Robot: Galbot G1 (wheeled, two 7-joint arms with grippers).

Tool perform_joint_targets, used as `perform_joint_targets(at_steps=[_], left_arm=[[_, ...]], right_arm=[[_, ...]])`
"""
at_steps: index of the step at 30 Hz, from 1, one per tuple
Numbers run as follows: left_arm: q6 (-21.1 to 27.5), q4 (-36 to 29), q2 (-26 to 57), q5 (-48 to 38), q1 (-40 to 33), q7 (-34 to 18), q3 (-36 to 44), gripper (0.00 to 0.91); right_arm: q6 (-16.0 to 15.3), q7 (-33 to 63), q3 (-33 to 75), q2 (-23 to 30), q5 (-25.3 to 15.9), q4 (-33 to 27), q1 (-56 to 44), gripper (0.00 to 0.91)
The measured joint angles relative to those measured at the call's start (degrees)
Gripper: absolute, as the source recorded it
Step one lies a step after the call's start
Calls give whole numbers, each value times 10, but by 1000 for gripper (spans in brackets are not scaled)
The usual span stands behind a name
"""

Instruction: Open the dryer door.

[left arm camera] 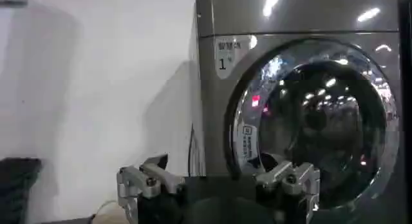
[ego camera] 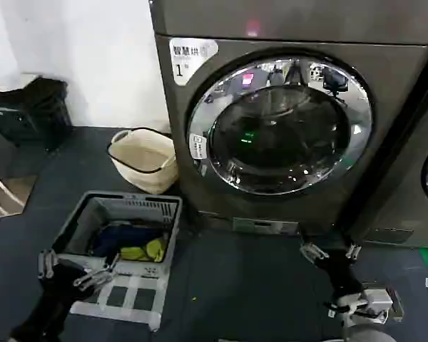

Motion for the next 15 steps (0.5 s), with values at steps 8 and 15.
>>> perform_joint_targets(at_steps=[8,15], left_arm=[[37,0,8,0,-2,3,-1,907],[51,0,13,10,-5,-2,4,907]], right_arm=[[-24,-97,33,-53,71,-38,61,907],[-24,-119,-5,-116,78,-69,120,907]])
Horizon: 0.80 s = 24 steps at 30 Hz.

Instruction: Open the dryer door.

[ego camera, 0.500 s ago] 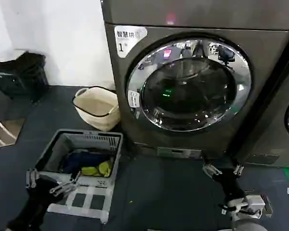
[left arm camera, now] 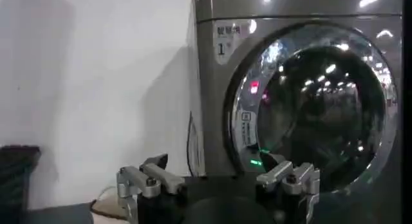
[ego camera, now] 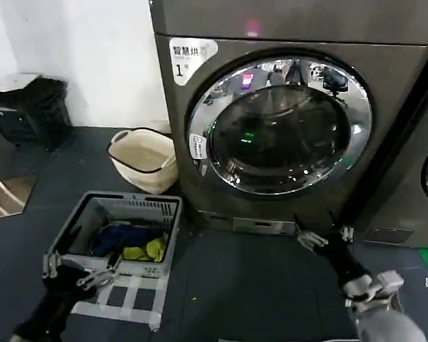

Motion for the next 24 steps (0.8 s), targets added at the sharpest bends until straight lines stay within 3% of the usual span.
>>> perform_joint_targets(at_steps=[11,24], left_arm=[[29,0,0,-16,-1,1,0,907],[22,0,-3,-19,1,14,-9,907]], right_arm=[[0,12,-93,-83,4,-52,99,907],[-1,13,-181,-101,1,-86,189,907]])
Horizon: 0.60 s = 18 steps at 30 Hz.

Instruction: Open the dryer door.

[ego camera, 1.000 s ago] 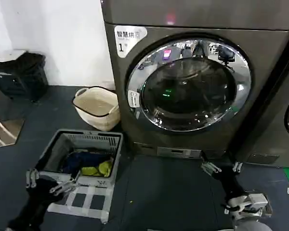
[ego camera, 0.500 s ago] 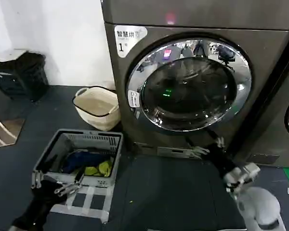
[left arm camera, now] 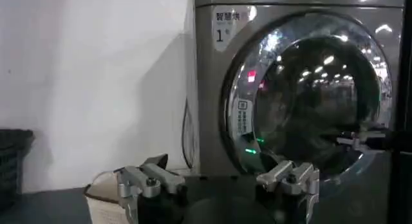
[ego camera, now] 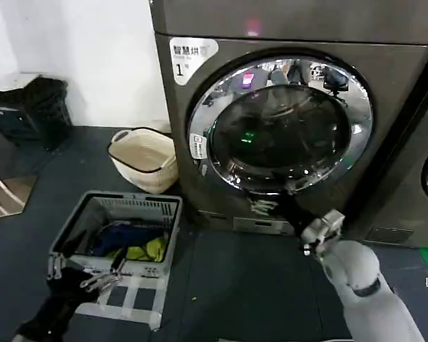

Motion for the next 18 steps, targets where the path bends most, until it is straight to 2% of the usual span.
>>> perform_joint_targets(at_steps=[18], left_arm=[[-5,0,-5,-3,-1,10,3,907]], right_arm=[[-7,0,-100,5,0,-68,118,907]])
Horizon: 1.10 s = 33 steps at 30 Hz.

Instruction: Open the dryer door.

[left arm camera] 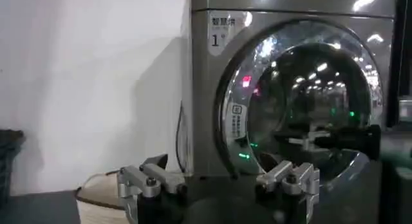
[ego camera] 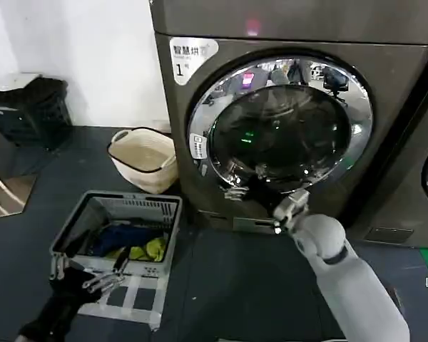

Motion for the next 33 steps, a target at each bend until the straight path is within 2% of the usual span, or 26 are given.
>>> perform_joint_targets(at_steps=[17,27,33], left_arm=[[-12,0,-4,5,3,6,-4,907],[-13,0,-5,6,4,7,-5,907],[-14,0,-5,6,5,9,-8,907]], right_arm=[[-1,-18,-90,30,-5,-119,129,907],[1,-30,-117,51,-5,-165,177,907],[3,-48,-126,59,12,-178,191,907]])
